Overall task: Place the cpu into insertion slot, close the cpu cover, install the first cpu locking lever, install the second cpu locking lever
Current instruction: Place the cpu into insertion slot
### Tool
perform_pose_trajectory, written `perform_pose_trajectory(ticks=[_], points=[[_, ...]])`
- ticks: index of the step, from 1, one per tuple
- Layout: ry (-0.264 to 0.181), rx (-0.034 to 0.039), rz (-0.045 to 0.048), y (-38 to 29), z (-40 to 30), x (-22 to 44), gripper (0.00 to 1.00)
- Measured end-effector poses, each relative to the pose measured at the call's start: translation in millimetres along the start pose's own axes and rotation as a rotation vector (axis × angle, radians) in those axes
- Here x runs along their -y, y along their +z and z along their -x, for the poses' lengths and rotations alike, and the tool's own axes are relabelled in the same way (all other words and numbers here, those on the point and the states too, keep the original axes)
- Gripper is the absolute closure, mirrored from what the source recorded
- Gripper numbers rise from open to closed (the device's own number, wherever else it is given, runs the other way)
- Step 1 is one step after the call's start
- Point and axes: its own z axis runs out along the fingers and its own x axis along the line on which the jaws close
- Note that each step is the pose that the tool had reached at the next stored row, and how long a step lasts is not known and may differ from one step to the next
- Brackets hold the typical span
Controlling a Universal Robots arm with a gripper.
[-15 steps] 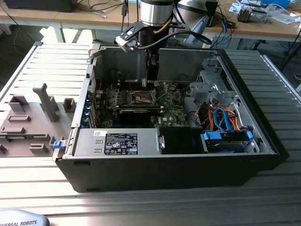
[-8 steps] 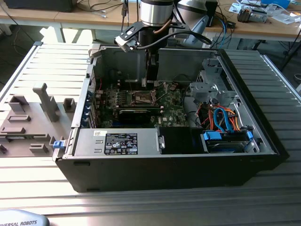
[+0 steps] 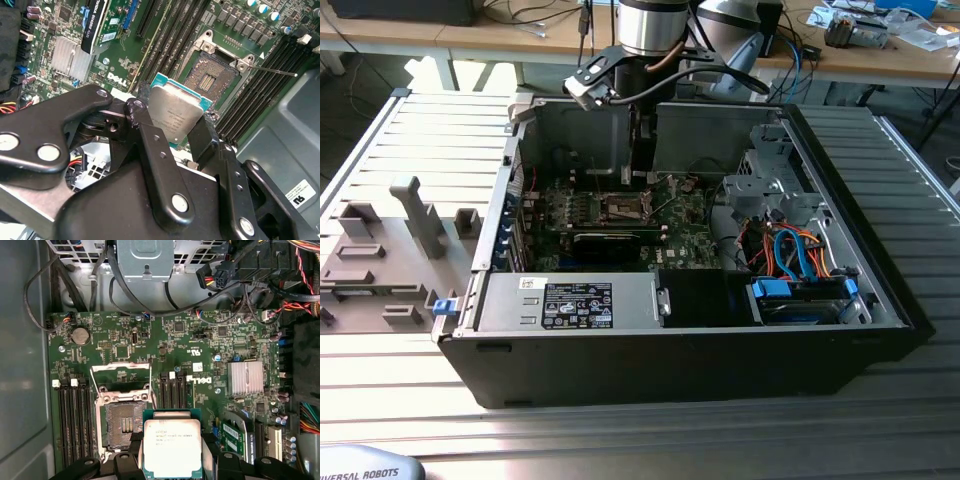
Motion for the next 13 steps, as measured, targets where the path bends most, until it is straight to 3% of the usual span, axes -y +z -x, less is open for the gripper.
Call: perform_pose_trajectory(ticks=[13], points=[[0.017, 0.0011, -0.0022, 0.3, 0.0, 0.0, 0.46]])
